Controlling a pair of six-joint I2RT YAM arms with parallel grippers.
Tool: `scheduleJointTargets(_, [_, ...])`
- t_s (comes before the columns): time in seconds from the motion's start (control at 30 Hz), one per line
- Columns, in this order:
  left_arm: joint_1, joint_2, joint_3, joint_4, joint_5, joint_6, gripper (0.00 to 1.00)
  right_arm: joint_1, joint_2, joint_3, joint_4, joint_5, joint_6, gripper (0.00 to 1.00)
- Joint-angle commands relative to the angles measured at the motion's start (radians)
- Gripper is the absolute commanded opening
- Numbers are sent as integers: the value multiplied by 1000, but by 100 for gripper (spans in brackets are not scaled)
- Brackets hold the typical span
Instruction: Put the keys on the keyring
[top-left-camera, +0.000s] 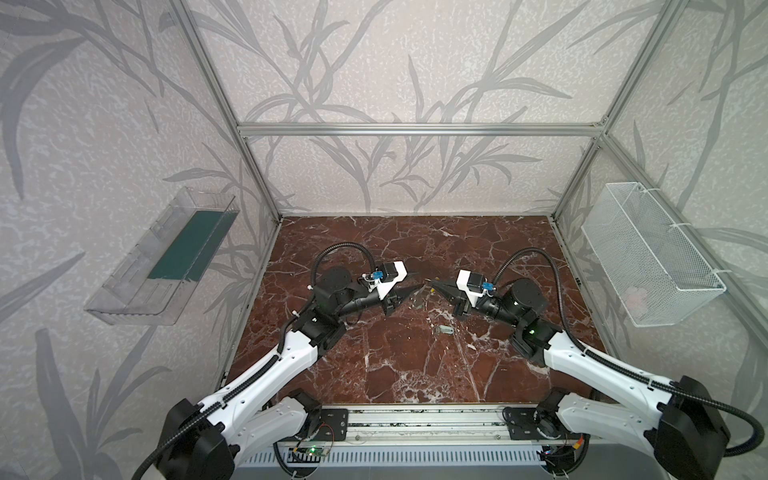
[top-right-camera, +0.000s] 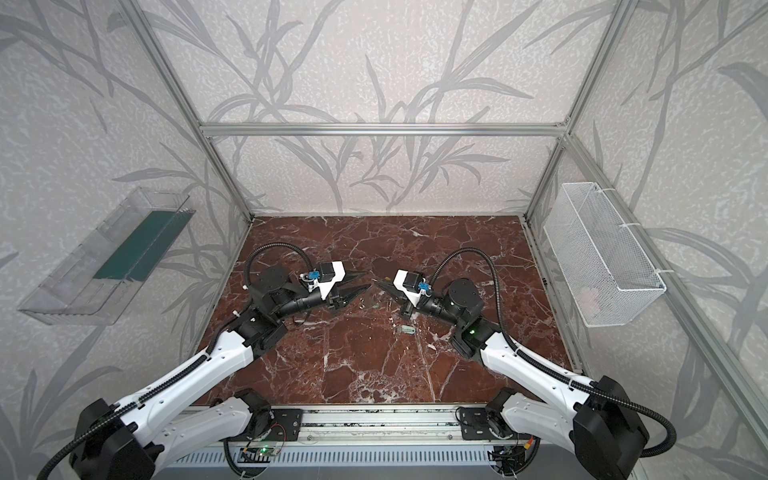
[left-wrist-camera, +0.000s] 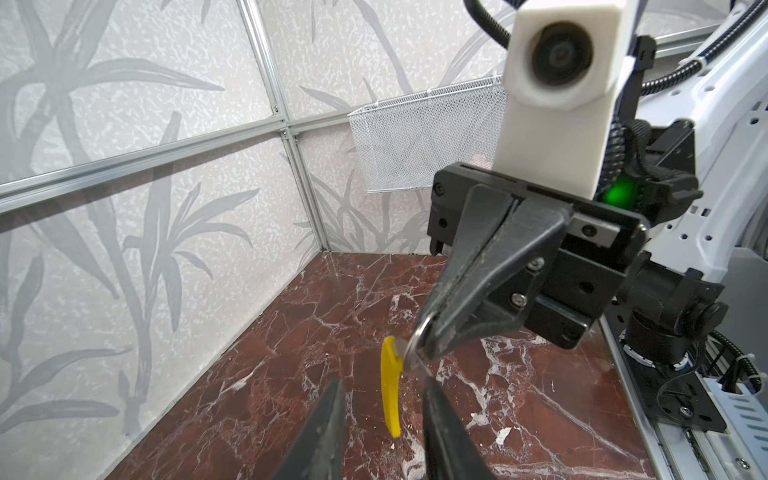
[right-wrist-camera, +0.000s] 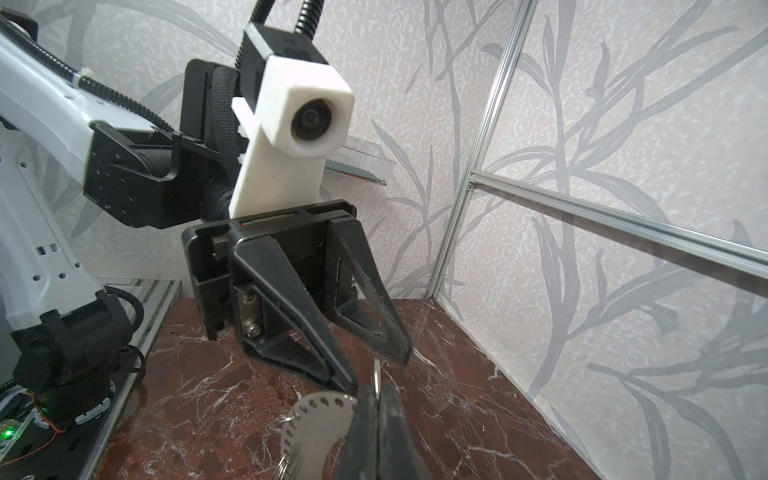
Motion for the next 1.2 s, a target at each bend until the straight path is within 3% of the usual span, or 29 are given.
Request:
scheduleJointTargets(0.0, [-3, -7, -4, 69, 45, -45, 34, -3, 6, 12, 85, -26, 24, 0])
scheduleJointTargets(0.27, [-4, 39, 27, 111, 94, -66, 26, -3, 25, 16, 97, -41, 32, 0])
scheduleJointTargets(0.57, [-7, 76, 69, 122, 144, -69, 5, -5, 45, 22, 96, -48, 52, 0])
scheduleJointTargets(0.63, [-8, 77, 77, 118, 146, -74, 0, -15, 40, 22, 71, -42, 54, 6])
scheduleJointTargets(0.67, [-8, 76, 85, 100, 138, -65, 0, -25, 32, 21, 46, -27, 54, 13])
scheduleJointTargets(0.73, [-11, 63, 113, -15, 108, 12, 0, -51, 4, 17, -29, 3, 37, 28])
scheduleJointTargets(0.83, [-45, 44, 203, -320, -14, 249, 0, -62, -73, 35, -217, 79, -86, 35])
scheduleJointTargets(0.97, [-103, 63, 322, -609, -197, 470, 0, -62, -143, 94, -479, 150, -247, 34])
scheduleJointTargets(1.17, [-185, 133, 459, -809, -389, 641, 0, -56, -181, 104, -509, 129, -281, 29])
